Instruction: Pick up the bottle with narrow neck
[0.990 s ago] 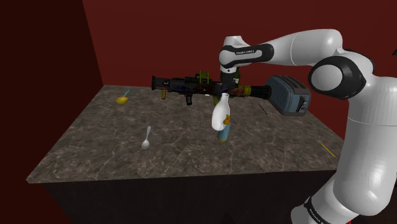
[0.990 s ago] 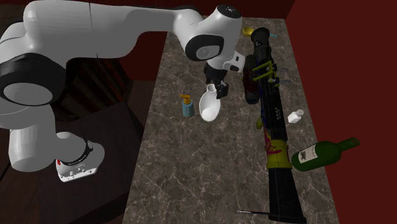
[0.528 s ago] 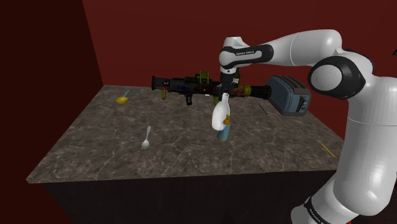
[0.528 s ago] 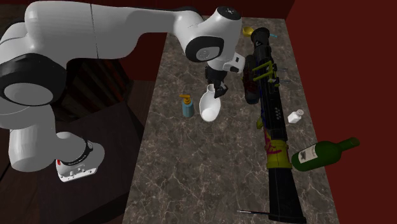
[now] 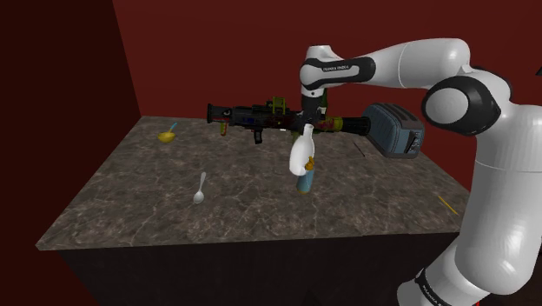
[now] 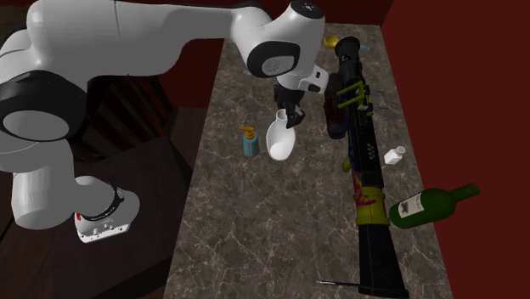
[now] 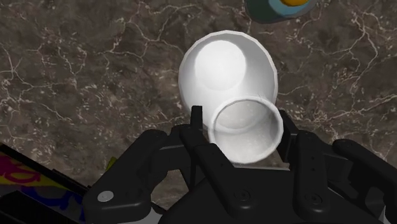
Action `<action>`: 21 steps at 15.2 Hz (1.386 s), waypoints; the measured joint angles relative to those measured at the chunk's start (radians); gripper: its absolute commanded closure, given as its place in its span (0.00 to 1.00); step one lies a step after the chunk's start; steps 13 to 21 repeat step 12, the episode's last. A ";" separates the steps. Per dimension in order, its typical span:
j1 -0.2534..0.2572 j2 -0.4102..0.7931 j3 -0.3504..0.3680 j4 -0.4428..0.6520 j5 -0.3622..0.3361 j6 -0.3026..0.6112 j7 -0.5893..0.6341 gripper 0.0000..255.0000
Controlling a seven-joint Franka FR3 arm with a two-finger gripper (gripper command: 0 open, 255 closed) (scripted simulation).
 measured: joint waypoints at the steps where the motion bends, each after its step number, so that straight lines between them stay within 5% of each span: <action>1: 0.000 -0.004 0.000 0.009 0.000 -0.012 0.000 1.00; 12: -0.001 -0.016 -0.001 0.130 -0.001 -0.147 -0.002 1.00; 21: -0.001 -0.016 -0.001 0.130 -0.001 -0.147 -0.002 1.00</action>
